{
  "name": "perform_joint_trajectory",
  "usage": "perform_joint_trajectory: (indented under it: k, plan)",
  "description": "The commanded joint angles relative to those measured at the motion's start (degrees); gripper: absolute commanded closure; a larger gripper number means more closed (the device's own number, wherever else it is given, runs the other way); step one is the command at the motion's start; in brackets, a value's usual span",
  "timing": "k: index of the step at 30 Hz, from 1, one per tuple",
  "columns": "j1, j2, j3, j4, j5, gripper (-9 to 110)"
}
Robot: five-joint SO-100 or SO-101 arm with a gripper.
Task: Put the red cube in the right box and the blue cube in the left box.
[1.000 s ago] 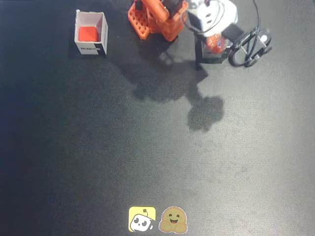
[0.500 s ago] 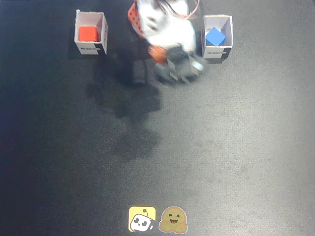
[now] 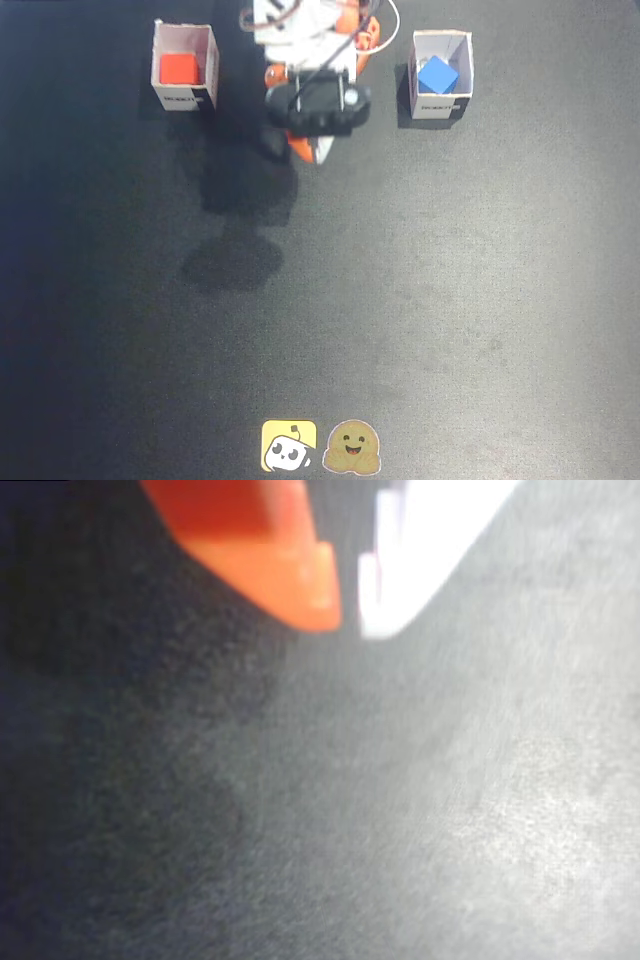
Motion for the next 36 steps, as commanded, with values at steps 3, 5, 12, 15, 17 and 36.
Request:
perform_joint_trajectory:
  k: [3,5,12,15,17,36]
  plan:
    - [0.35,0.79,5.98,-7.56,1.23,101]
    - [0.53,0.35,7.47,-9.93,0.44,101]
    - [3.78,0.70,7.47,-4.92,-4.13,101]
    - [3.96,0.70,7.47,-1.41,-4.31,101]
    - [3.16,0.70,7.56,-0.88,-7.21,101]
    - [2.46,0.79,7.56,-0.97,-6.50,101]
